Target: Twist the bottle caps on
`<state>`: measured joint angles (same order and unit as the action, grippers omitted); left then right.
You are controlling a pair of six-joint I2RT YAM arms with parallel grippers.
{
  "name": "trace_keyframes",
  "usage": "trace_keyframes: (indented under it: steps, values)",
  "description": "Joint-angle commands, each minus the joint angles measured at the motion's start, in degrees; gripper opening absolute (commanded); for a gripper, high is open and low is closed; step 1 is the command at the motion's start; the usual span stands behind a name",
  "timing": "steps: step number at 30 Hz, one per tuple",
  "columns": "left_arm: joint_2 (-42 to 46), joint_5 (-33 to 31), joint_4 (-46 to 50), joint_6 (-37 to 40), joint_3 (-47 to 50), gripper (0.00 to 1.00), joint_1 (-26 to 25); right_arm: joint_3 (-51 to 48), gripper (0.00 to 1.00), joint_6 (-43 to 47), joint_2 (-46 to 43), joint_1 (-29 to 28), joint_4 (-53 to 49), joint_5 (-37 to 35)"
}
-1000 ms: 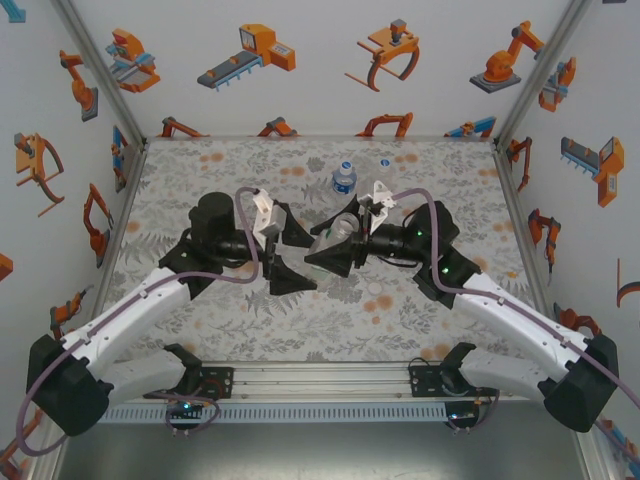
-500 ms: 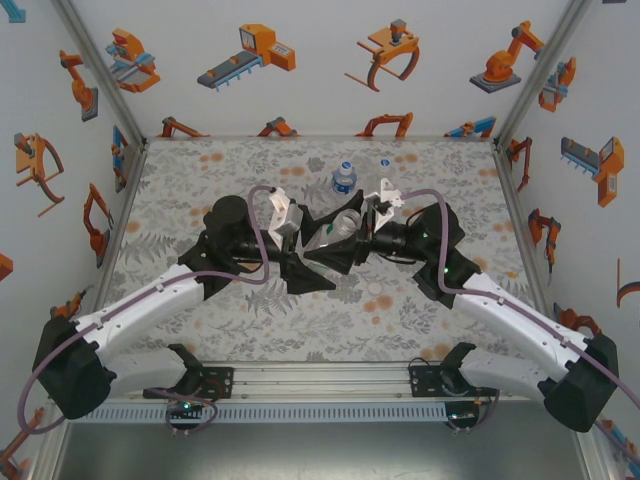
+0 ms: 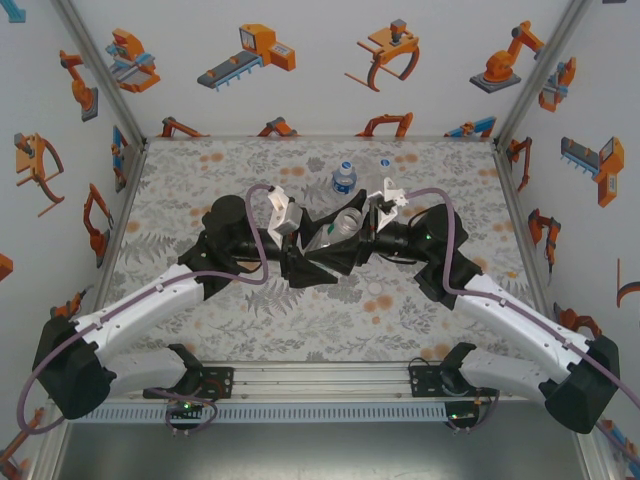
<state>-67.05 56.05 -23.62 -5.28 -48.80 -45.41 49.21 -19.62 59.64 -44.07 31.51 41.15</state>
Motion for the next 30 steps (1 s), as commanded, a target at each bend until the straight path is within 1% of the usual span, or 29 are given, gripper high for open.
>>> trace_keyframes:
  steps: [1, 3, 4, 5, 7, 9, 11, 14, 16, 20, 23, 24, 27, 30]
  values:
    - [1.37, 0.51, 2.34, 1.72, -1.91, 0.4, -0.3, -0.25, 0.2, 0.42, -1.67, 0.05, 3.84, -1.31]
    - [1.83, -0.12, 4.4, 3.1, -2.3, 0.3, -0.3, -0.35, 0.25, 0.47, -1.96, 0.04, 3.63, -2.13]
    - [2.15, -0.51, 5.57, 3.88, -2.42, 0.27, -0.35, -0.43, 0.3, 0.53, -2.18, 0.09, 3.57, -2.46]
    - [2.42, -0.79, 6.22, 4.59, -2.44, 0.26, -0.32, -0.43, 0.35, 0.52, -2.39, 0.04, 3.5, -2.68]
    - [3.02, -1.37, 8.56, 6.1, -2.73, 0.25, -0.21, -0.36, 0.51, 0.71, -3.15, 0.04, 2.59, -4.07]
    - [3.45, -2.19, 12.25, 7.97, -3.71, 0.25, -0.21, -0.2, 0.6, 1.23, -4.04, 0.04, 1.24, -6.15]
    - [4.16, -2.97, 14.84, 9.71, -4.12, 0.24, -0.07, -0.11, 0.65, 2.39, -5.37, 0.04, -0.84, -7.76]
    - [5.22, -4.49, 20.18, 12.51, -5.42, 0.22, 0.8, 0.65, 0.68, 5.19, -7.96, 0.04, -5.74, -11.15]
    - [5.92, -5.3, 23.12, 13.77, -6.02, 0.18, 1.98, 1.27, 0.68, 7.68, -9.99, 0.04, -9.57, -13.06]
    - [6.98, -5.0, 26.66, 14.02, -7.13, 0.09, 5.68, 2.58, 0.68, 11.09, -13.75, 0.04, -16.41, -16.29]
    - [7.47, -4.97, 31.28, 16.31, -8.59, 0.05, 7.83, 3.67, 0.68, 13.02, -15.7, 0.05, -21.78, -19.17]
    - [7.37, -4.98, 34.65, 17.93, -9.92, 0.04, 8.33, 3.7, 0.68, 13.2, -16.28, 0.04, -23.27, -20.64]
    - [5.67, -5.67, 44.94, 23.63, -14.28, 0.0, 9.28, 3.9, 0.66, 12.62, -17.08, 0.05, -28.01, -26.91]
    - [3.45, -7.92, 53.42, 27.87, -18.04, 0.0, 10.23, 4.61, 0.62, 9.13, -16.58, 0.04, -35.63, -37.57]
